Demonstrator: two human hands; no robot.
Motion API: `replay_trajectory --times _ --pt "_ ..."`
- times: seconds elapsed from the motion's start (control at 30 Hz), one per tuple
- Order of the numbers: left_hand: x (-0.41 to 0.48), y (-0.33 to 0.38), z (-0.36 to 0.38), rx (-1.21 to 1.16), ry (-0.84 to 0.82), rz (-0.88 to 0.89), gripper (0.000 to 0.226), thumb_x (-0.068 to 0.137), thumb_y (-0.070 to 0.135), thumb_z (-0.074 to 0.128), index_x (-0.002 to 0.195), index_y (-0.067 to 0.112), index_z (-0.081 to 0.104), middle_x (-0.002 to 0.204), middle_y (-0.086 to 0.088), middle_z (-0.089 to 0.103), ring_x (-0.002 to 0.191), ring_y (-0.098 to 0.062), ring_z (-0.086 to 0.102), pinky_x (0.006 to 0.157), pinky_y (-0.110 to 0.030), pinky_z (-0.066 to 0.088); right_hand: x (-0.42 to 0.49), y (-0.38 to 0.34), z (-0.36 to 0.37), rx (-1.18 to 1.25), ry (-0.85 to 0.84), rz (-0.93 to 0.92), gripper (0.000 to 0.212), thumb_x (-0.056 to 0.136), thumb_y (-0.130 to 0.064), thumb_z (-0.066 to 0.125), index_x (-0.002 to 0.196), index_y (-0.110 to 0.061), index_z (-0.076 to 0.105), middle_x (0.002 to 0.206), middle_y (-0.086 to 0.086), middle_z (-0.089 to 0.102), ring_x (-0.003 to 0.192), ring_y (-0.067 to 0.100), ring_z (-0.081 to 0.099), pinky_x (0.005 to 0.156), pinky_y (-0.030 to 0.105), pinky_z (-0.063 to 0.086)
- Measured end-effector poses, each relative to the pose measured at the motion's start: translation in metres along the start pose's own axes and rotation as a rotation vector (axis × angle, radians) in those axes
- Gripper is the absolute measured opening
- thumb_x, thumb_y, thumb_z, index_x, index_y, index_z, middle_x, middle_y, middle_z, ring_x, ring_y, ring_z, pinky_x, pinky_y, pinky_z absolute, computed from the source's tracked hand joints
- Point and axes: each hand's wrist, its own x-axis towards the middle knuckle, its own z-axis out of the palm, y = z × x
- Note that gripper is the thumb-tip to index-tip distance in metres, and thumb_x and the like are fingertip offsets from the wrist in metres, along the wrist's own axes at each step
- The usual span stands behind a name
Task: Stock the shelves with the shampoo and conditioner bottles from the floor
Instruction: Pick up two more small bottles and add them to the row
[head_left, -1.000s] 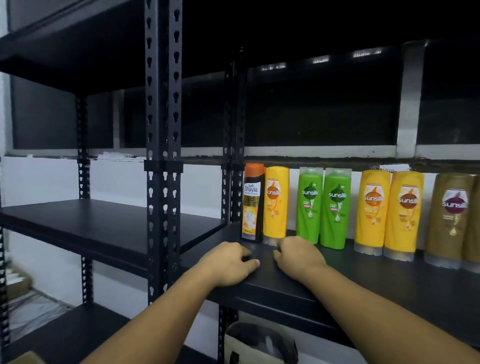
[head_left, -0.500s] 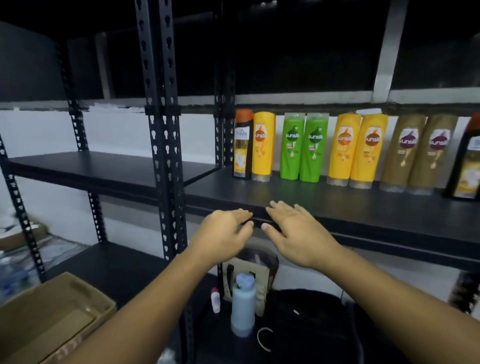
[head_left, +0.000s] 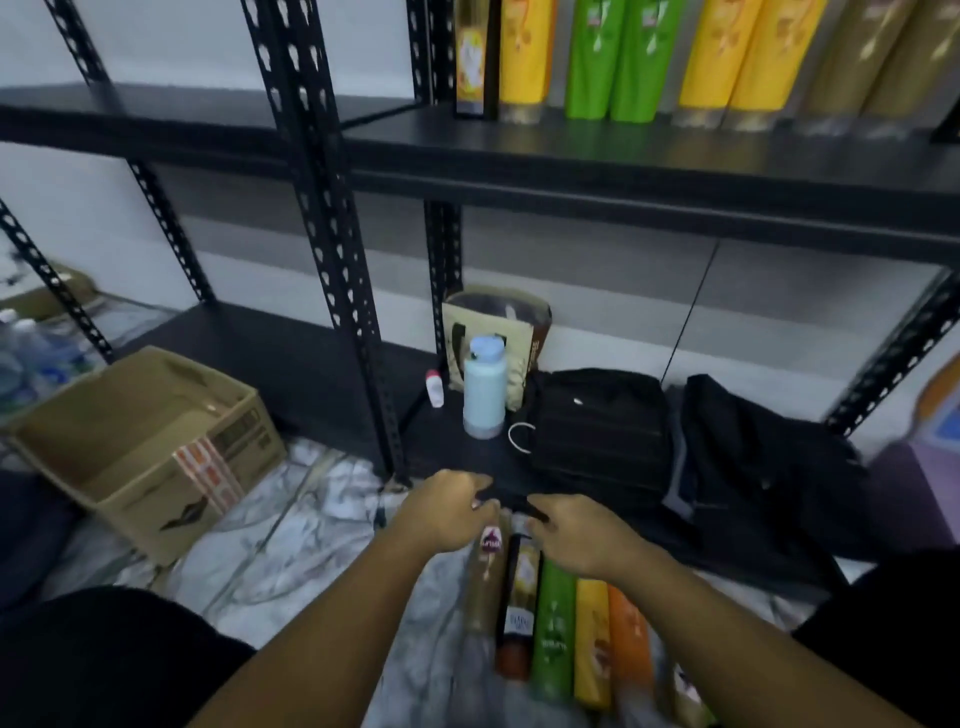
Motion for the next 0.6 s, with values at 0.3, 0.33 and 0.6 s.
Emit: replay_trajectory --times 0.3,0.33,0.6 --pt "-0.023 -0.053 0.080 0.023 -0.207 -0.153 0.048 0.103 0.039 0.054 0.139 0.008 0.058 0.139 -0.013 0.062 0.128 -0.028 0.057 0.102 -0.038 0.048 0.009 0.048 0.102 0.091 -0.172 0.192 0.059 0.101 -0.050 0.044 0.153 -0.023 0.040 0.152 0.010 0.049 0.135 0.030 0.049 0.104 0.035 0.045" --pt "-0.023 -0.059 0.084 0.038 -0.222 -0.155 0.050 0.103 0.039 0.053 0.144 0.010 0.055 0.144 -0.013 0.059 0.132 -0.028 0.054 0.105 -0.037 0.046 0.010 0.054 0.110 0.110 -0.182 0.212 0.060 0.101 -0.051 0.045 0.154 -0.024 0.039 0.152 0.010 0.049 0.136 0.029 0.049 0.105 0.034 0.045" --pt "-0.007 -0.091 0.122 0.026 -0.332 -0.202 0.063 0.105 0.046 0.049 0.157 0.014 0.037 0.156 -0.012 0.047 0.142 -0.028 0.045 0.112 -0.036 0.040 0.037 0.069 0.155 0.200 -0.240 0.248 0.062 0.102 -0.044 0.048 0.158 -0.021 0.032 0.157 0.010 0.042 0.138 0.029 0.047 0.108 0.033 0.043"
